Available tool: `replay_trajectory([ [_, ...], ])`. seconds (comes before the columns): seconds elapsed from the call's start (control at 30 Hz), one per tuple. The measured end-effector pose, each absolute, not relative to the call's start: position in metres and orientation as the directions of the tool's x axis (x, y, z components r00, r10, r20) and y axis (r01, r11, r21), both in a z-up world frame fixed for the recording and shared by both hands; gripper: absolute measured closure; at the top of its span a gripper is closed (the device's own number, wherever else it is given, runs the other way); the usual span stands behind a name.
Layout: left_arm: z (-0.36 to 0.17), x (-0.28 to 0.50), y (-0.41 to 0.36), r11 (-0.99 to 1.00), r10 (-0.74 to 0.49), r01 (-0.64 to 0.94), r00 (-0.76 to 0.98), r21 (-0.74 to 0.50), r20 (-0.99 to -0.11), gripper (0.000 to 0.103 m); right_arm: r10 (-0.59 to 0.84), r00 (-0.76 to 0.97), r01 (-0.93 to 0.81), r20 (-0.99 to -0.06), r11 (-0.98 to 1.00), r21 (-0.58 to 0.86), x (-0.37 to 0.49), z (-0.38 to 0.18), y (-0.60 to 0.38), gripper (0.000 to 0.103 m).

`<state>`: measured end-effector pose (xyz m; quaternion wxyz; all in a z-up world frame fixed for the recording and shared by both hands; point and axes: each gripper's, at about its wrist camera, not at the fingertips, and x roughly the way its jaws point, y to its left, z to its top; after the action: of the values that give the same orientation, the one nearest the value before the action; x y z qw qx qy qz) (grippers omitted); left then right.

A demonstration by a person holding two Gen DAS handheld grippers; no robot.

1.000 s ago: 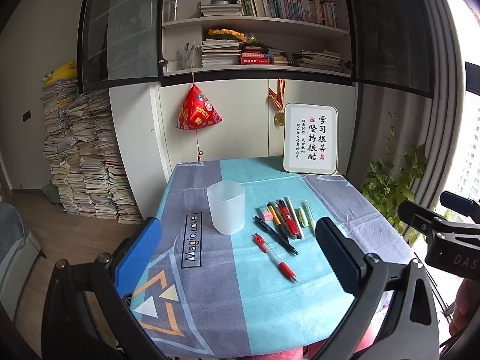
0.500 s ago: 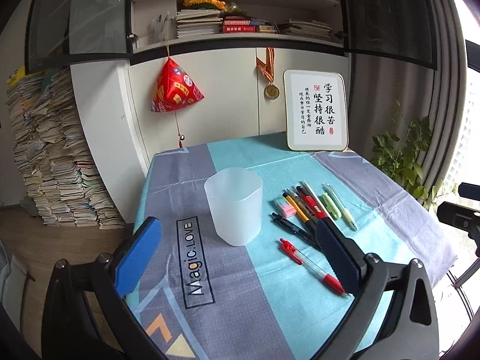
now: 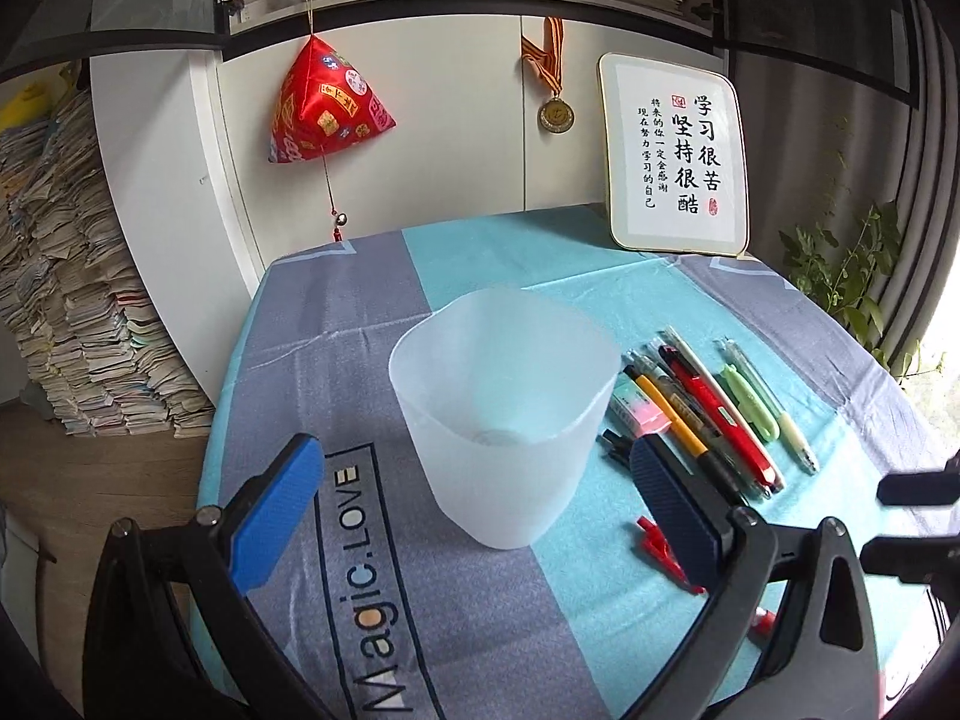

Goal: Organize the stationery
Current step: 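Grasp the frosted cup with the left tool while the right tool approaches the red pen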

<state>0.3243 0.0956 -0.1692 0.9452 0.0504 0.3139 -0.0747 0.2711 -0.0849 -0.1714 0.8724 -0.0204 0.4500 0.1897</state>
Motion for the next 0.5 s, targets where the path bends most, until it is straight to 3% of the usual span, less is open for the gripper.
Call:
replay_trajectory([
  [0.07, -0.171, 0.328, 0.094, 0.982, -0.114, 0.182, 0.797, 0.056, -0.593, 0.001, 0.349, 0.477, -0.42, -0.807, 0.897, 0.139, 0.274, -0.18, -0.07, 0.071],
  [0.3, -0.176, 0.342, 0.095, 0.977, -0.17, 0.215, 0.787, 0.006, -0.593, 0.004, 0.399, 0.417, -0.538, -0.816, 0.832, 0.132, 0.288, -0.188, -0.037, 0.073],
  [0.37, -0.178, 0.347, 0.098, 0.978, -0.171, 0.208, 0.781, -0.008, -0.6, 0.01, 0.401, 0.396, -0.531, -0.826, 0.834, 0.151, 0.298, -0.193, -0.033, 0.073],
  [0.43, -0.181, 0.349, 0.099, 0.974, -0.198, 0.225, 0.764, -0.033, -0.614, 0.026, 0.391, 0.383, -0.524, -0.837, 0.838, 0.152, 0.307, -0.199, -0.028, 0.073],
  [0.5, -0.18, 0.348, 0.098, 0.973, -0.197, 0.228, 0.763, -0.029, -0.616, 0.029, 0.386, 0.375, -0.523, -0.843, 0.839, 0.151, 0.316, -0.204, -0.023, 0.073],
])
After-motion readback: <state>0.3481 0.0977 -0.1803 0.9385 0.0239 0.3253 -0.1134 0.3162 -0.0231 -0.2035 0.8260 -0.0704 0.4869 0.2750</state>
